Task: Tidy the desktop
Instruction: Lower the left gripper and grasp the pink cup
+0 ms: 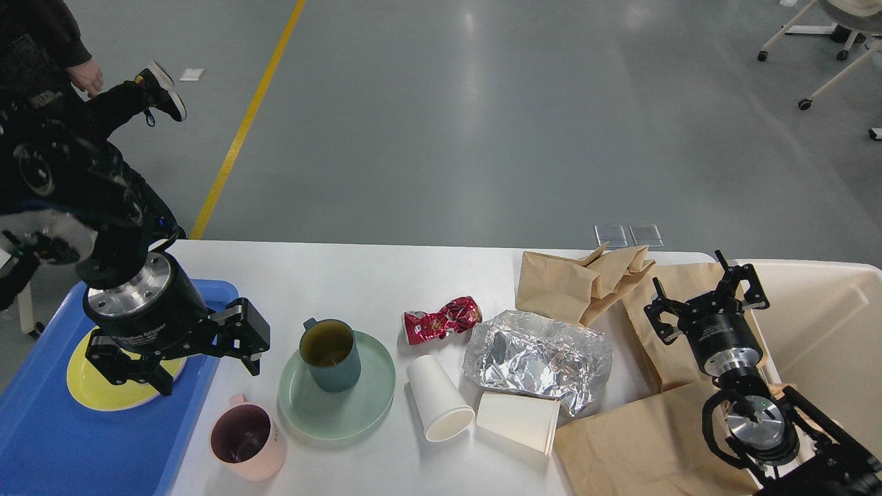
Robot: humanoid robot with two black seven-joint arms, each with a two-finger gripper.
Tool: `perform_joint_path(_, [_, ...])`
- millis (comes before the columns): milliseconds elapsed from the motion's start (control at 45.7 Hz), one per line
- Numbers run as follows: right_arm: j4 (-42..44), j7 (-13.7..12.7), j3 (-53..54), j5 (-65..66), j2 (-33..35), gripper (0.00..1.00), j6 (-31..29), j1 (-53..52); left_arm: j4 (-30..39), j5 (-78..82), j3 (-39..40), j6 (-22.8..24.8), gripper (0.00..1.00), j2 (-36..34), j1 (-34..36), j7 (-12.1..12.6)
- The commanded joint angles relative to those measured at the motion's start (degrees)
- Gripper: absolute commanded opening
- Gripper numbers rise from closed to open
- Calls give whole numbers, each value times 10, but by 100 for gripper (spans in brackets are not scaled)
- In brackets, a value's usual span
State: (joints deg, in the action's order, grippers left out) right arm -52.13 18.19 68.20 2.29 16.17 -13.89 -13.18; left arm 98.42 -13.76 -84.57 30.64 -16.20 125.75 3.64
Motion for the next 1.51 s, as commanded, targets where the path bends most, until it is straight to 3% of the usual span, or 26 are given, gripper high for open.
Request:
perform_joint_path(0, [0,0,0,0,0,100,0,0,-4,49,21,-82,98,-50,-86,7])
perform_joint_path(153, [0,0,0,0,0,100,0,0,-30,85,48,-178,96,-68,-189,1])
perform_joint_path(241, [0,0,0,0,0,100,0,0,-44,86,70,-204,96,-63,-236,0])
perform_joint_path(656, [0,0,0,0,0,100,0,0,-118,88,78,-225,96,-37,-334,0])
perform_joint_path(853, [0,0,0,0,0,100,0,0,-142,88,99,-253,87,-28,-379,0])
perform_joint_path(941, [0,0,0,0,0,100,0,0,-149,92,101,-253,77,-28,-386,-1])
perform_joint_path(1269, [0,0,0,0,0,100,0,0,-154,110,116,-255,23,-28,-399,0])
perform_joint_path(1488, [0,0,0,0,0,100,0,0,-169,110,117,-255,0,-27,-405,8])
